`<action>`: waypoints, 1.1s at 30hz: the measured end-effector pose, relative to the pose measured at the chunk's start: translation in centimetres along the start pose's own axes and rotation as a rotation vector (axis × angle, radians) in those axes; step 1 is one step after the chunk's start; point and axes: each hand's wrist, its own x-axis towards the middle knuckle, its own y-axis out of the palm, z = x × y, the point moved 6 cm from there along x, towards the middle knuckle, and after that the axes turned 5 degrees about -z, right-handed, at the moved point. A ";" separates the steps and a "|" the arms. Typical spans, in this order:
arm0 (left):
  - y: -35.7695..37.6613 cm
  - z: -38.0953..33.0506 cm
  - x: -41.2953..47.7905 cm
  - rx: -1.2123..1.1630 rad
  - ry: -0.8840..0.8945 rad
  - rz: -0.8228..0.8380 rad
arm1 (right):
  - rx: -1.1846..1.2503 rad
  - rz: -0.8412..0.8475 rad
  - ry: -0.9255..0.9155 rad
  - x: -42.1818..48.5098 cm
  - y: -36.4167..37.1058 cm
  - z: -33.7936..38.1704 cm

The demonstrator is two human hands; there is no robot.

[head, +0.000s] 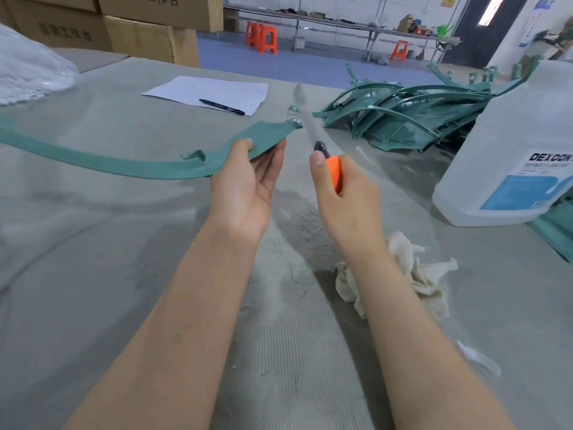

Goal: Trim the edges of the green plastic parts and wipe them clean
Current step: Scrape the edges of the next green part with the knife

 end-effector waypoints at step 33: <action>-0.3 0.0 0.1 -0.042 -0.017 -0.055 | -0.033 -0.082 -0.045 0.2 -0.6 0.1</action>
